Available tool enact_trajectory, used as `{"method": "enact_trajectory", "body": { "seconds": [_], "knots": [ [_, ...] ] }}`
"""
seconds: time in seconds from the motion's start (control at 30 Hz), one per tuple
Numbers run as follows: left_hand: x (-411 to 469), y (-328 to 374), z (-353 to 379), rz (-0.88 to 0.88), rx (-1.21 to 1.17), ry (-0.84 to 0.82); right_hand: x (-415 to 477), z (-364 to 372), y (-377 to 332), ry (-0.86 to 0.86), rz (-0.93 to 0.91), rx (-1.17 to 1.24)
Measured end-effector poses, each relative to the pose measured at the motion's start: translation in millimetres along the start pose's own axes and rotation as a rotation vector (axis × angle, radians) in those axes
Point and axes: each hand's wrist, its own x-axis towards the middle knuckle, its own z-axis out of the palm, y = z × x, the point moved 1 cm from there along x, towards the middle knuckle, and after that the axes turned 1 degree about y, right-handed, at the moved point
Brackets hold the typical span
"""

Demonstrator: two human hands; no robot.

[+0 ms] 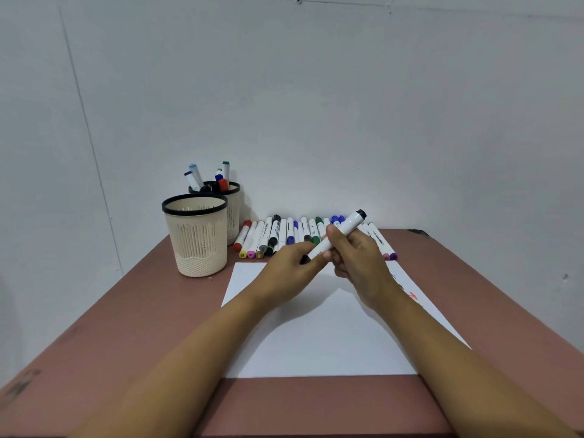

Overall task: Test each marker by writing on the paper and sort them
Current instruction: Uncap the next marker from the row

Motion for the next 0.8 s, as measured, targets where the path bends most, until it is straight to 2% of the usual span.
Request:
{"method": "enact_trajectory", "body": {
  "seconds": [0.1,0.23,0.4,0.53,0.8],
  "knots": [
    [1.7,-5.4,2.7,0.029,0.24,0.01,2.2,-0.2,0.9,0.116,0.084,0.056],
    [3.2,-7.3,6.6,0.118,0.413,0.024,1.7,1.4,4.2,0.188,0.147,0.092],
    [2.8,-6.2,8.1,0.129,0.4,0.006,2.5,5.6,3.6,0.238,0.14,0.003],
    [5.5,-4.2,9.7,0.038,0.314,-0.016,3.6,5.2,3.5,0.25,0.081,-0.102],
    [3.0,-4.8,10.3,0.022,0.118,-0.003,4.1,1.1,5.4,0.098,0.018,-0.111]
  ]
}}
